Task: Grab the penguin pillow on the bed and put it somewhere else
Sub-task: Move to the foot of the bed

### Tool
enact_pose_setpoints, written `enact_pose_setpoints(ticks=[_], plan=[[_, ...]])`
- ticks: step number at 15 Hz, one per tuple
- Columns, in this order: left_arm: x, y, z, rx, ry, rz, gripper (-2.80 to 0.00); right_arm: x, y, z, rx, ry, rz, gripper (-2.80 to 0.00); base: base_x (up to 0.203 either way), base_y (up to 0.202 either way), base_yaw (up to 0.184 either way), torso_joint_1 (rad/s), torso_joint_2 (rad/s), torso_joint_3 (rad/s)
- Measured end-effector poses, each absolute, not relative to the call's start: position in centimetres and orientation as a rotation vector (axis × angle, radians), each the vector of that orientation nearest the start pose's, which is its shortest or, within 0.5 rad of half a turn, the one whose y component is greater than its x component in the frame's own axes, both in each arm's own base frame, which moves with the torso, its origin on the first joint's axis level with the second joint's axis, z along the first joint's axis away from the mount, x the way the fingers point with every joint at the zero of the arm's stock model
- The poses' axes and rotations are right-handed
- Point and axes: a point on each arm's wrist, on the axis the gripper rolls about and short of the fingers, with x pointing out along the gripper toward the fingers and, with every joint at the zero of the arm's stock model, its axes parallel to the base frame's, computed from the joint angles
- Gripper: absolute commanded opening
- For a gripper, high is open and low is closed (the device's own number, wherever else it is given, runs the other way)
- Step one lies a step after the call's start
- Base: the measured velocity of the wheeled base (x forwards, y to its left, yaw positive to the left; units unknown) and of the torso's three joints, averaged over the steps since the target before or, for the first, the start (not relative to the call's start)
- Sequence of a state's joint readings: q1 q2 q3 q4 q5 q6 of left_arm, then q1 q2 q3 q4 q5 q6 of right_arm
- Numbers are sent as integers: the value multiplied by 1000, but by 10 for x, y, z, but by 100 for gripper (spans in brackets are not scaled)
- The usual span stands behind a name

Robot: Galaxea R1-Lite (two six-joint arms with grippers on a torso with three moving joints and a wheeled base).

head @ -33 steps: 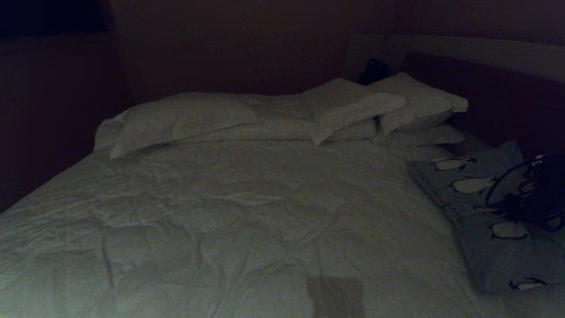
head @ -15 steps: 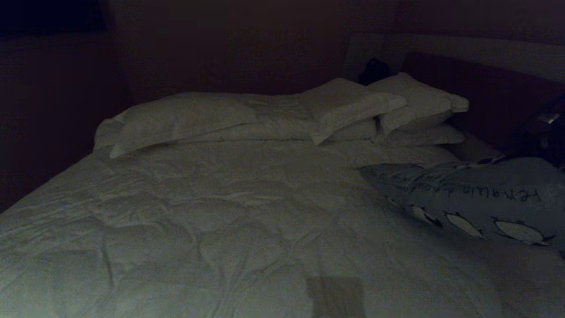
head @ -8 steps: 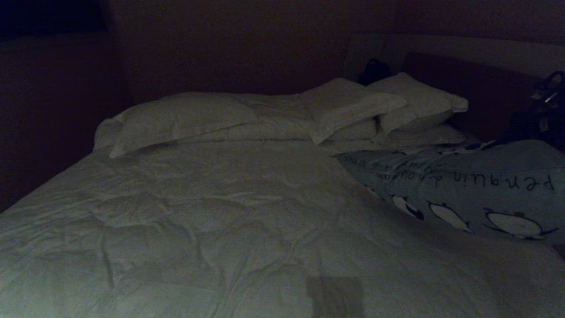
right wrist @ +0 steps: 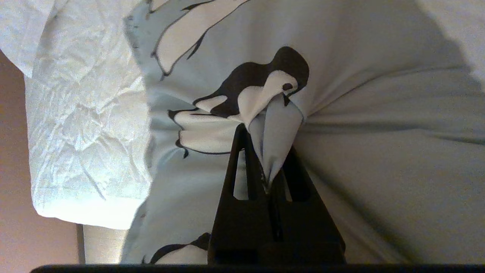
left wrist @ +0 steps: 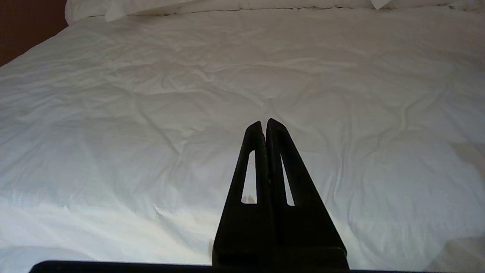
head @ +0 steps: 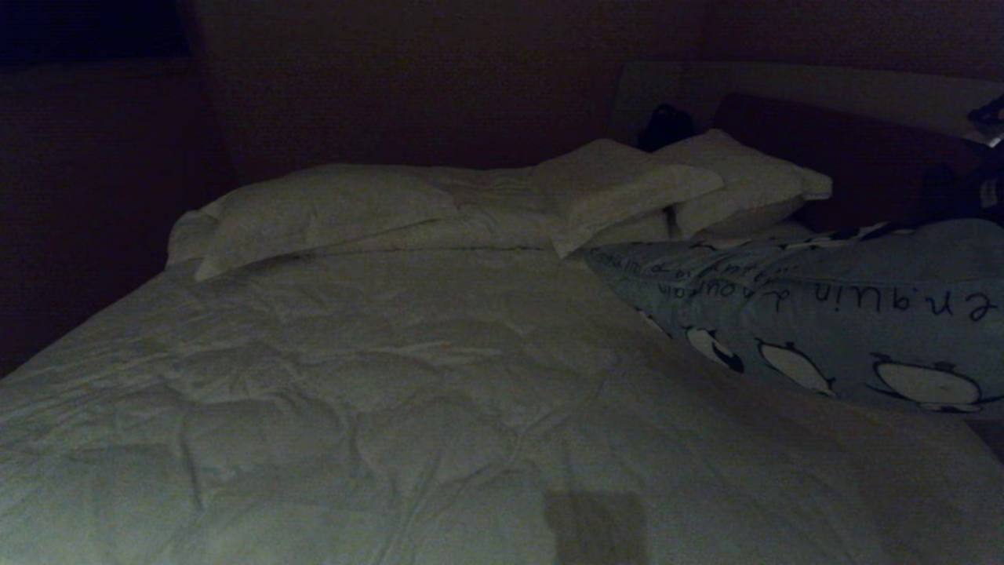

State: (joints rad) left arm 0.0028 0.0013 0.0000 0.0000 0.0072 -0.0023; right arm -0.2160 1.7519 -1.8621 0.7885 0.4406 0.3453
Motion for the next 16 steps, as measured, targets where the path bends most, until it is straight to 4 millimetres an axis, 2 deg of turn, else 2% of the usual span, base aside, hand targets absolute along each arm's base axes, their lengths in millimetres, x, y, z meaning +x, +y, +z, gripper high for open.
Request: enact_pose_setpoints(ticks=[7, 16], plan=[[-23, 0, 76, -3, 1, 10, -280, 295, -53, 325, 567, 684, 103, -280, 1, 25, 1, 0, 0, 1], [-23, 0, 76, -3, 1, 10, -280, 301, -38, 323, 571, 704, 146, -280, 0, 194, 0, 3, 1, 2]])
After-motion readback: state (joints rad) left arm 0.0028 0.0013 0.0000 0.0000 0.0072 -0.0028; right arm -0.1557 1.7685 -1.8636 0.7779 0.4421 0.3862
